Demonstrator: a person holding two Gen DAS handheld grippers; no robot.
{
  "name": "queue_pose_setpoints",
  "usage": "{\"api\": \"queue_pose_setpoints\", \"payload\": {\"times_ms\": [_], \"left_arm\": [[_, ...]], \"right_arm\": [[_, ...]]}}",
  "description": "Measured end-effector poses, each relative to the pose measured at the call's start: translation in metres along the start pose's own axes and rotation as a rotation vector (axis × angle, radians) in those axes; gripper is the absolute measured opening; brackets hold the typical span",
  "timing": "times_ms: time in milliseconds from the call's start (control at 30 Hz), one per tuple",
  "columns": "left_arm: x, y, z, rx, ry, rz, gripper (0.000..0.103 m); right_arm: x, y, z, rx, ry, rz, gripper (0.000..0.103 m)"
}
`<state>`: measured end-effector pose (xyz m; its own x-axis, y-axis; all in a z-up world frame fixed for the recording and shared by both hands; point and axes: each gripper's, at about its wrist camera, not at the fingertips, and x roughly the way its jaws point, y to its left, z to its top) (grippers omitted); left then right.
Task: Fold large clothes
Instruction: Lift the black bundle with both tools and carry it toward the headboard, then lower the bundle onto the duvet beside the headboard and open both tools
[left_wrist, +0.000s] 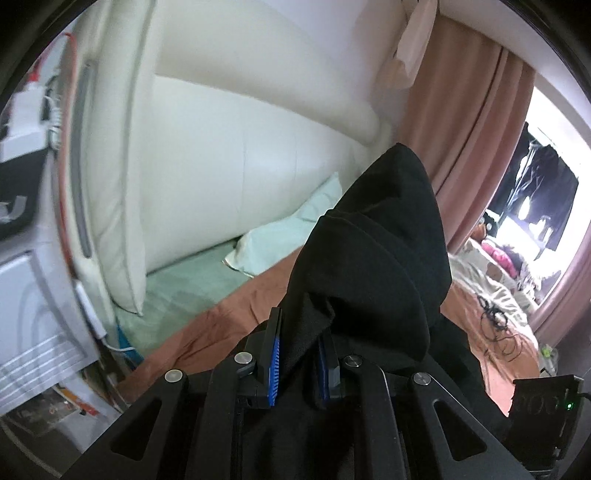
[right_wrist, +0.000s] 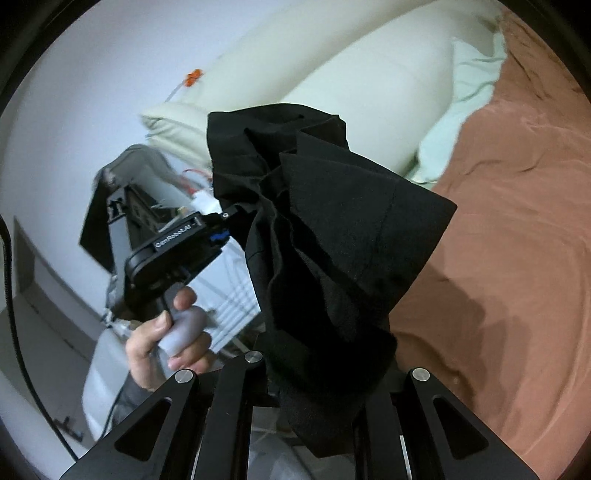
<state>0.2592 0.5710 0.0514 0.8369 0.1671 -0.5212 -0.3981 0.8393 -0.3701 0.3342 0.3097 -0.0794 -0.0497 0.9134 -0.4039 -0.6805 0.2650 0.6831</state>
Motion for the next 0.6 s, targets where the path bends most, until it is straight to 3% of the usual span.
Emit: {"api": "queue_pose_setpoints", "payload": {"times_ms": [167, 333, 433, 533, 600], "left_arm": [[0.055, -0.009, 0.004, -0.008, 0.033, 0.009, 0.016], [0.097, -0.019, 0.008, -0.002, 0.062, 0.031, 0.016], [0.122, -0.028, 0.006, 0.014, 0.083, 0.095, 0.018], [0.131, -0.034, -0.008, 0.053, 0.085, 0.173, 0.028], [0.124, -0.037, -0.016, 0.076, 0.102, 0.195, 0.028]], "right_arm": [[-0.001, -0.046, 0.019, 0.011, -0.021, -0.102, 0.013], [-0.004, -0.087, 0.028, 0.010, -0.009, -0.152, 0.012], [-0.002, -0.114, 0.030, 0.033, 0.004, -0.177, 0.012], [0.001, -0.146, 0.031, 0.048, 0.015, -0.199, 0.012], [0.010, -0.167, 0.027, 0.030, 0.064, -0.278, 0.012]]}}
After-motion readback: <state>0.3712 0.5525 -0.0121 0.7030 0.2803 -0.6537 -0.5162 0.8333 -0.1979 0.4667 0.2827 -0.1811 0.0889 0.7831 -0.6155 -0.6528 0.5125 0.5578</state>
